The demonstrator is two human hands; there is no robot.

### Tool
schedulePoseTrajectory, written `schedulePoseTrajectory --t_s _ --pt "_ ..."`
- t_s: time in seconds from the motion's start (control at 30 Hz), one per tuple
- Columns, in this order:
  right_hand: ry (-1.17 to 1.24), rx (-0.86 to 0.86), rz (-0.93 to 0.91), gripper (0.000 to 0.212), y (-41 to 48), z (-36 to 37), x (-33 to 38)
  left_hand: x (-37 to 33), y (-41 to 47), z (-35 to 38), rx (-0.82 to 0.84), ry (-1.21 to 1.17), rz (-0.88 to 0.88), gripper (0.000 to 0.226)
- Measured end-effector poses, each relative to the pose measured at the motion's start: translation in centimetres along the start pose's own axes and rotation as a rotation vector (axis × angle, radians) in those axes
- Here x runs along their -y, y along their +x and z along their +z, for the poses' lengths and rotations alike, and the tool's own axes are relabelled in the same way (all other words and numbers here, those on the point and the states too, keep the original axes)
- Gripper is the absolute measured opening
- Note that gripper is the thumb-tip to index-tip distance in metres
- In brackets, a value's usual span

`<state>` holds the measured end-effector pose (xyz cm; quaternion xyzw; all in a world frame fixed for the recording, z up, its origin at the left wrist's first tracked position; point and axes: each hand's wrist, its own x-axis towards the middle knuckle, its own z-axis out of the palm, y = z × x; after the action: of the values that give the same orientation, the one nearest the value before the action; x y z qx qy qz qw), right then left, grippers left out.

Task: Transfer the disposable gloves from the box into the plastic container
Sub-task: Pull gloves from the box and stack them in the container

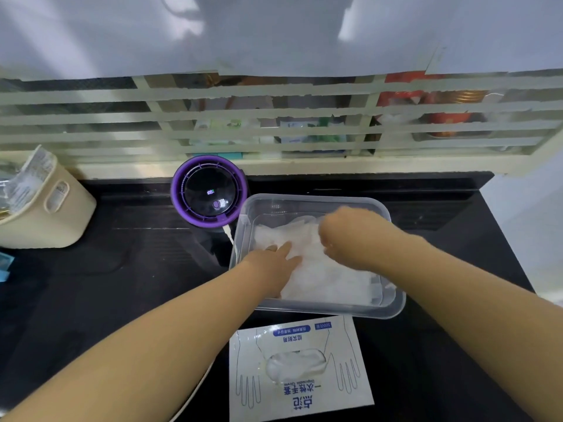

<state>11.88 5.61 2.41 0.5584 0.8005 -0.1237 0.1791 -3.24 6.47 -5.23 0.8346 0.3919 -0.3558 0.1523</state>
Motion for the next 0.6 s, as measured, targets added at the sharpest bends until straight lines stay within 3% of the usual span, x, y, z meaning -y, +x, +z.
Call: schedulePoseTrajectory --t_s 0.07,0.1,0.2,0.27,0.43,0.6 --pt "0.118 -0.154 -0.105 0.018 0.8 -0.5 1.1 -0.3 -0.2 -0.3 -0.019 0.016 0.008 0.084" --pt "0.17 -0.139 -0.158 0.02 1.3 0.0 1.8 -0.5 -0.4 -0.5 -0.022 0.013 0.003 0.078" --pt "0.247 0.087 -0.146 0.032 2.6 3.8 2.0 -0.6 -0.4 -0.6 -0.014 0.02 -0.024 0.078" --pt "0.293 0.179 -0.052 0.053 2.7 5.9 0.6 -0.3 -0.1 -0.3 0.014 0.055 -0.031 0.084" --pt "-0.003 0.169 -0.003 0.099 3.1 8.9 -0.1 -0.2 0.6 0.1 0.034 0.145 -0.082 0.075" --pt "-0.151 0.157 0.02 0.111 3.8 10.4 -0.2 -0.7 -0.6 -1.2 -0.018 0.259 -0.102 0.062"
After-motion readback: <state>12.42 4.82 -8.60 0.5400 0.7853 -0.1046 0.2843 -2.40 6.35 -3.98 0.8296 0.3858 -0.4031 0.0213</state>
